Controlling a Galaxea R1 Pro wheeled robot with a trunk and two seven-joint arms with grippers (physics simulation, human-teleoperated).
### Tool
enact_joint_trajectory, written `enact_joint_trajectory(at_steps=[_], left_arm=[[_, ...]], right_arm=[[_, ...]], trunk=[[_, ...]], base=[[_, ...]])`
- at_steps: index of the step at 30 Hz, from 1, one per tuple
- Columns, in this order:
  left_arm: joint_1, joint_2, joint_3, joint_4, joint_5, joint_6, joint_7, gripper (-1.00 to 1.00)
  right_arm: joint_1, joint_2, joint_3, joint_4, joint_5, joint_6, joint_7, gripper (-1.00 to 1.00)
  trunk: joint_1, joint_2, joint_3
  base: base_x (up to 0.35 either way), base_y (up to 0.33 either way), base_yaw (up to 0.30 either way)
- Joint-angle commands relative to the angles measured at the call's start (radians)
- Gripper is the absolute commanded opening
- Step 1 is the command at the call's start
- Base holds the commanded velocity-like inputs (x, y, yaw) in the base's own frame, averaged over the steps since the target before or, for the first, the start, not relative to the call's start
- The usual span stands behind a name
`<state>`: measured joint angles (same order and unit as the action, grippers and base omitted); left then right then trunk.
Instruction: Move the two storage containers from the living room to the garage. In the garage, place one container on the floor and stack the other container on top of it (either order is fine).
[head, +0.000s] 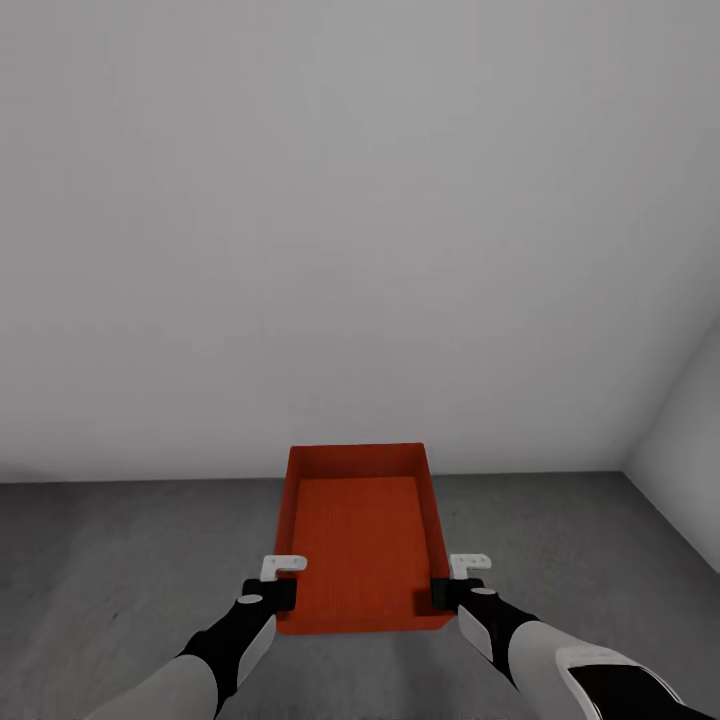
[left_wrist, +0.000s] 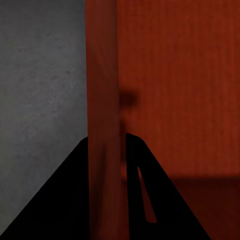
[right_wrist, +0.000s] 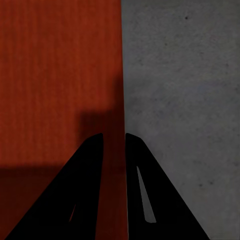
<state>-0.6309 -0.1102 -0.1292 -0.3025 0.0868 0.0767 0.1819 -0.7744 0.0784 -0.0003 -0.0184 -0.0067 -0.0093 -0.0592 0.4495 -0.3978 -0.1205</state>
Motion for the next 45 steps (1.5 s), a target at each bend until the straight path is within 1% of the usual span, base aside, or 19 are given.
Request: enact_joint_trajectory(at_steps=[1, 45], left_arm=[[-0.001, 0.001, 0.01, -0.005, -0.013, -0.035, 0.025, -1.0], [-0.001, 0.001, 0.01, -0.006, -0.012, -0.035, 0.025, -1.0]], right_arm=[[0.0, -0.002, -0.024, 0.003, -0.007, -0.001, -0.051, -1.0], [0.0, -0.002, -0.025, 0.003, -0.007, -0.001, -0.051, -1.0]], trunk=[[0.001, -0.002, -0.004], [0.001, -0.002, -0.074]], base=[[0.0, 0.0, 0.0], [0.0, 0.0, 0.0]])
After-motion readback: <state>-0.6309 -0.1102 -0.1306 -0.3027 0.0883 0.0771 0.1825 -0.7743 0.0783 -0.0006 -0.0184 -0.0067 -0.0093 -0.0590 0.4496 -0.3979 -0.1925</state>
